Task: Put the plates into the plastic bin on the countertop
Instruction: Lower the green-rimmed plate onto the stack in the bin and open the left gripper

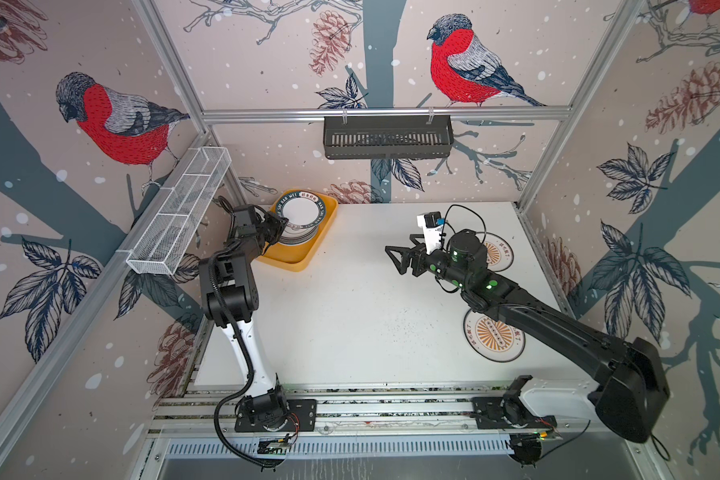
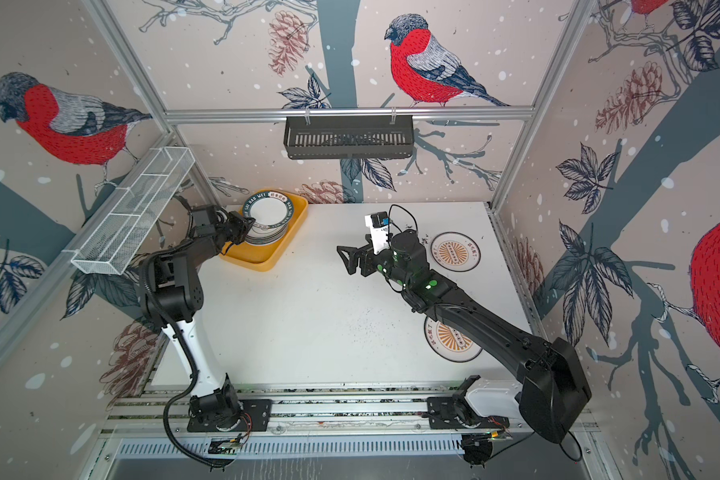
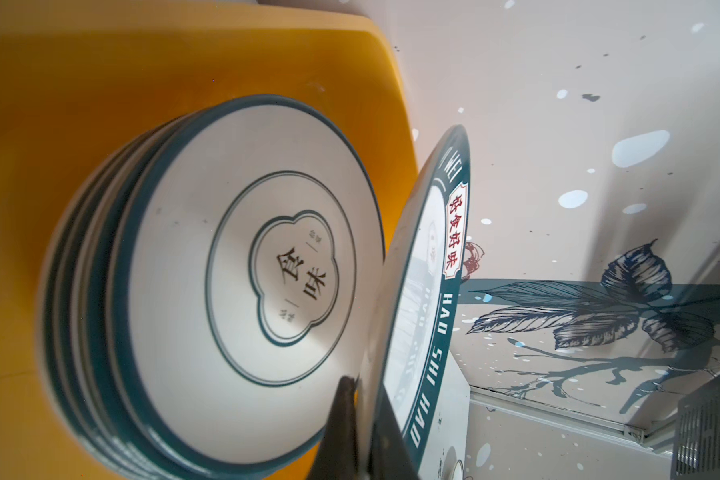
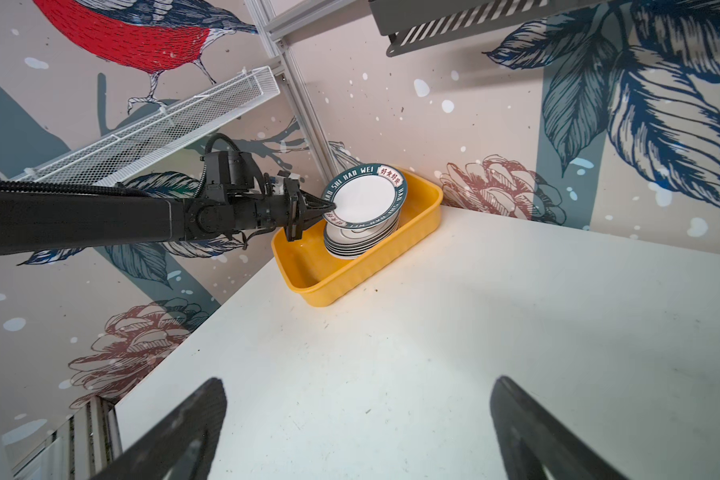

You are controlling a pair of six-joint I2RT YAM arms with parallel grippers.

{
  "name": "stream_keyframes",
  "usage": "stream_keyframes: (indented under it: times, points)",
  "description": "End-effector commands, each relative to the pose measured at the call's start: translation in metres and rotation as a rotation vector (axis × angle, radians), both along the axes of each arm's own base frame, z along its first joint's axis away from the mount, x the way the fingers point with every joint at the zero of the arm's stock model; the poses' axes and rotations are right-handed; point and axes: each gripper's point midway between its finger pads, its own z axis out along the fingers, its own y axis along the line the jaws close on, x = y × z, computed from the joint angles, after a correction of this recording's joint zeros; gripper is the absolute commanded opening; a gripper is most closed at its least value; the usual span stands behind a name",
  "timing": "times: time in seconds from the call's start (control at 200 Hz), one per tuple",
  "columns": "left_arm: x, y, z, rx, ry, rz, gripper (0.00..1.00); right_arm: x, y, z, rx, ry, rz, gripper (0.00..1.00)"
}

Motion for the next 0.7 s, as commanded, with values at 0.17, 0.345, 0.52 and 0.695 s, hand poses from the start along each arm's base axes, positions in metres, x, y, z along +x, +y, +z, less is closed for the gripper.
stream_keyframes:
  times: [0.17, 0.345, 0.52, 0.695]
  points:
    - [0.002, 0.014, -0.019, -0.004, 0.026, 0.045, 0.0, 0.016, -0.02, 0.001, -0.039, -0.023, -0.142, 1.0]
    - [0.002, 0.017, -0.029, 0.0, 0.051, 0.056, 0.0, 0.022, -0.033, -0.003, -0.042, -0.02, -0.205, 1.0]
    - [0.0, 0.018, -0.034, 0.009, 0.067, 0.065, 0.01, 0.021, -0.046, 0.006, -0.027, -0.035, -0.239, 1.0]
    - [-0.005, 0.02, -0.033, 0.029, 0.074, 0.07, 0.07, 0.025, -0.054, 0.004, -0.021, -0.028, -0.265, 1.0]
